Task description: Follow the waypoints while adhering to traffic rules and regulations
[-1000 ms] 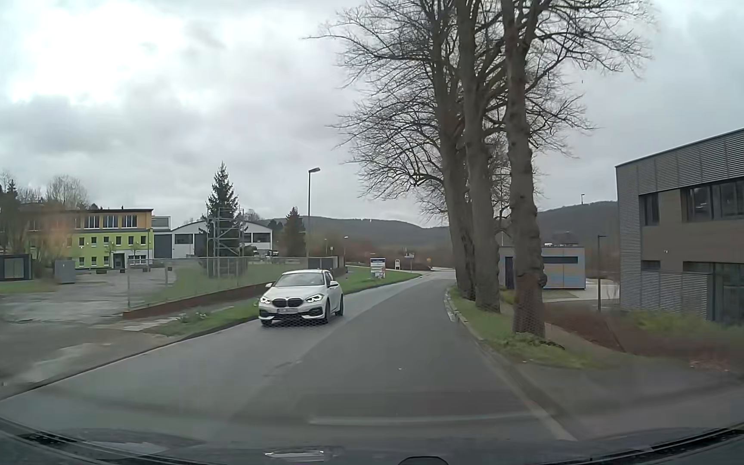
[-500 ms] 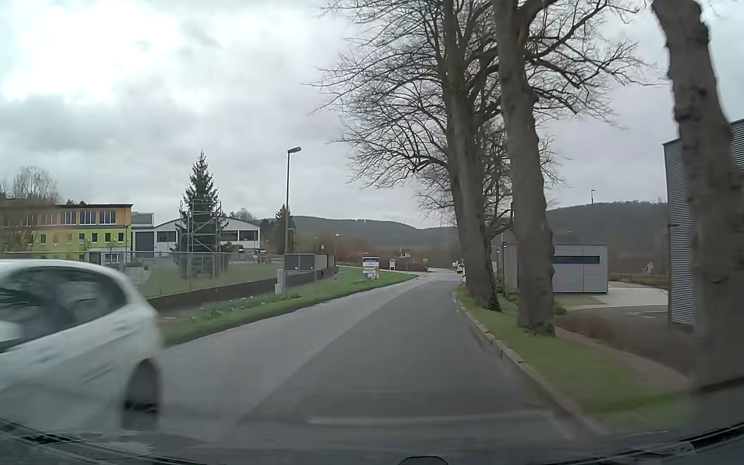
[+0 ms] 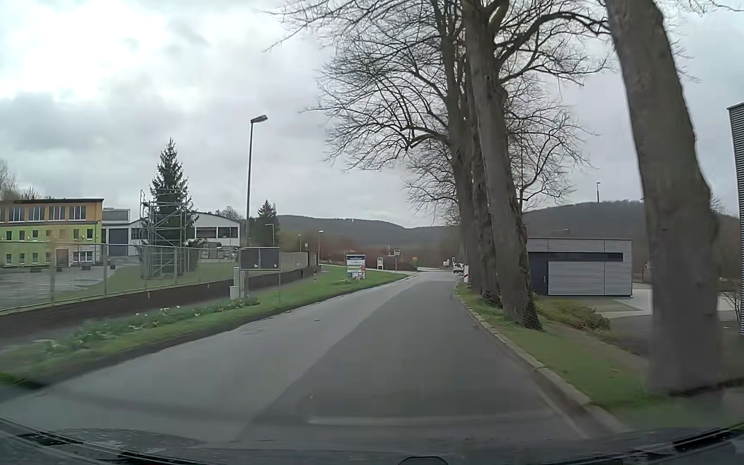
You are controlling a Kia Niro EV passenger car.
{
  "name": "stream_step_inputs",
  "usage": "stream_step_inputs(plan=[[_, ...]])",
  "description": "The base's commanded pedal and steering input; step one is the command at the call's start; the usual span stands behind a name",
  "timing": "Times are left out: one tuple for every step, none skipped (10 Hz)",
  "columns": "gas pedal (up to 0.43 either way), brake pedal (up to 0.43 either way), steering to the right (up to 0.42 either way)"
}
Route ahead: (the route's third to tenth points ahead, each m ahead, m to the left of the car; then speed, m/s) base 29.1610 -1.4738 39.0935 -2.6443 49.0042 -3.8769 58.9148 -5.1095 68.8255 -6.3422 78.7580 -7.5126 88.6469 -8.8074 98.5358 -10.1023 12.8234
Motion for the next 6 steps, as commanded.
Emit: stream_step_inputs(plan=[[0.150, 0.000, 0.022], [0.138, 0.000, 0.022], [0.138, 0.000, 0.022], [0.138, 0.000, 0.022], [0.138, 0.000, 0.022], [0.138, 0.000, 0.022]])
